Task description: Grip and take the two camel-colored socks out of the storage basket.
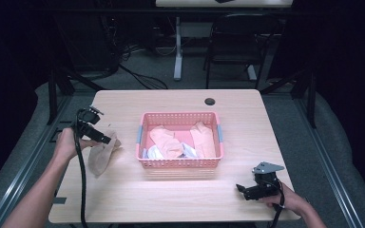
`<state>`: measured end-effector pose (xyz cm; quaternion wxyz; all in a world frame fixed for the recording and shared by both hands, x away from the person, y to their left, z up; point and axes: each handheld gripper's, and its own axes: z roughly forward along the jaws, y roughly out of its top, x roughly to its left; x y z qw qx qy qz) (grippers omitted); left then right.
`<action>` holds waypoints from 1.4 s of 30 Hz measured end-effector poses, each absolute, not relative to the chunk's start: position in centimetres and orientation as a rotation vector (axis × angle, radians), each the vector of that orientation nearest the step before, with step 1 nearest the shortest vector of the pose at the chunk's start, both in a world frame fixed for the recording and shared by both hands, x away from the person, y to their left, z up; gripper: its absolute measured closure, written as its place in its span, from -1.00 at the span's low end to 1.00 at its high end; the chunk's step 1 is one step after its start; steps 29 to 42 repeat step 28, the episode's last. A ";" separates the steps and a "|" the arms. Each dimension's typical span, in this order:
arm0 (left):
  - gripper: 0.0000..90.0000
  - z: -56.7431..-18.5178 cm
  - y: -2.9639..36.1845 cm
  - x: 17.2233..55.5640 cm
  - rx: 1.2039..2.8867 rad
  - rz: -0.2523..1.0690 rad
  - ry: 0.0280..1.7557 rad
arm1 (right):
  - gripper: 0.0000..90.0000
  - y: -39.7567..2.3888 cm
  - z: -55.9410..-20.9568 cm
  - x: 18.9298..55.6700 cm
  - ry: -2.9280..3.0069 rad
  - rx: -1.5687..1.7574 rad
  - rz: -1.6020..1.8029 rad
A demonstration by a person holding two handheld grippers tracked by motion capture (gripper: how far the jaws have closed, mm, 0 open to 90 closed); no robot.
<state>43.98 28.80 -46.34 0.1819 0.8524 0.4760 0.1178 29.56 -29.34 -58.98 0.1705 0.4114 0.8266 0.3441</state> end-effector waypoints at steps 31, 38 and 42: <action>-0.99 -52.2 28.6 29.3 2.209 0.550 1.304 | -1.00 -29.3 -59.0 29.6 2.348 1.171 0.978; -0.99 -52.2 28.6 29.3 2.209 0.550 1.304 | -1.00 -29.3 -59.0 29.6 2.348 1.171 0.978; -0.99 -52.2 28.6 29.3 2.209 0.550 1.304 | -1.00 -29.3 -59.0 29.6 2.348 1.171 0.978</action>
